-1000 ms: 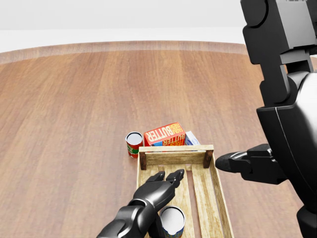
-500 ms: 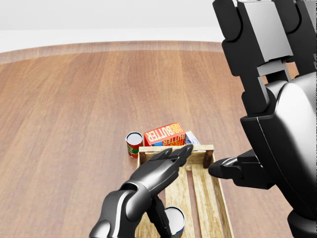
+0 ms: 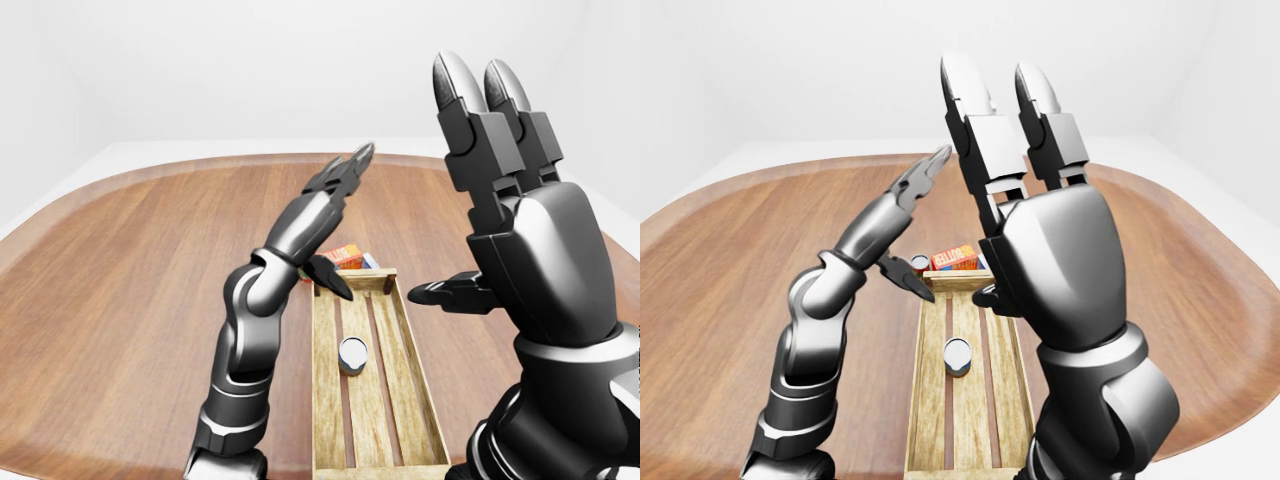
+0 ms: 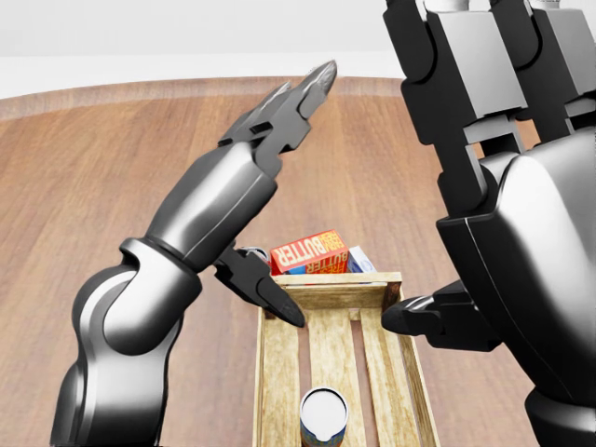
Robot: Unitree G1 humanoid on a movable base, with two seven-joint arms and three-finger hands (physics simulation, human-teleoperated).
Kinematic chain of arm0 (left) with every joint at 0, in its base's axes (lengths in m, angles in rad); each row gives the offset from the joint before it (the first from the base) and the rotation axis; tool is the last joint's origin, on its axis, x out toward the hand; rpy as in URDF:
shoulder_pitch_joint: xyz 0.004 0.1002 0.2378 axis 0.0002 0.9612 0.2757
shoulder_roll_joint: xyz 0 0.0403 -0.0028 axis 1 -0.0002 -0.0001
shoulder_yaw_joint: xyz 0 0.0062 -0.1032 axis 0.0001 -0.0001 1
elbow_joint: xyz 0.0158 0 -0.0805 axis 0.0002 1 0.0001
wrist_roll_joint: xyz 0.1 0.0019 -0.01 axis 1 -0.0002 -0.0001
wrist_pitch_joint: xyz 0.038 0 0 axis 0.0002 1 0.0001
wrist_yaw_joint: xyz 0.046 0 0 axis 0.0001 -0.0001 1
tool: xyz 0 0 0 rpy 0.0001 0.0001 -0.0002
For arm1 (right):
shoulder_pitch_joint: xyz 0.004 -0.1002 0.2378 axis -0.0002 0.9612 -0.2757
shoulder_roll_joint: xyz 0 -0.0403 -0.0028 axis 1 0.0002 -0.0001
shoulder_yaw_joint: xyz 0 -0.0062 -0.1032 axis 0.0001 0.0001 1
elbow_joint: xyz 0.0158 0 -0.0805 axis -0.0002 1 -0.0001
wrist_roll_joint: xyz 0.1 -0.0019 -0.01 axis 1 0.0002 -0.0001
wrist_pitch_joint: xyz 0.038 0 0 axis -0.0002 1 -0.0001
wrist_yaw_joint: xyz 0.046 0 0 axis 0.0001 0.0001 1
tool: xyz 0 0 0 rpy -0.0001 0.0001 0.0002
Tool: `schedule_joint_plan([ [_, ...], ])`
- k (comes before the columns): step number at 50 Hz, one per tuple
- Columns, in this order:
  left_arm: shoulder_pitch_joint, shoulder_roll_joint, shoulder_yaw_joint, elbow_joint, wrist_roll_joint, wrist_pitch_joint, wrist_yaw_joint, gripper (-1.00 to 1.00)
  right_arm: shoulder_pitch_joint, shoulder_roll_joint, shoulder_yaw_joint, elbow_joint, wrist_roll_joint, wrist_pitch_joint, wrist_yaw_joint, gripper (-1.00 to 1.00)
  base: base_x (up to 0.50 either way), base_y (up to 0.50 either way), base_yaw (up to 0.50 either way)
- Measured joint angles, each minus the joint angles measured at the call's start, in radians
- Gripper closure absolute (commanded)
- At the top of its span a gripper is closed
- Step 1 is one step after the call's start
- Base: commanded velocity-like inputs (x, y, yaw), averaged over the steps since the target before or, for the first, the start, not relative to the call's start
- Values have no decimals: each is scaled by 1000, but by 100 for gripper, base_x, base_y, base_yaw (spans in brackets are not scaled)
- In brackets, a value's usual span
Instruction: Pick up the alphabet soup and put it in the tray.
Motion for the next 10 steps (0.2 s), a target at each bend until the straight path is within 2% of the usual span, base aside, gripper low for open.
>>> schedule_joint_plan([
  [10,-29,70,82,-114,-172,0,127,-100,11,10,12,13,4,0,-16,-100,0,0,0],
])
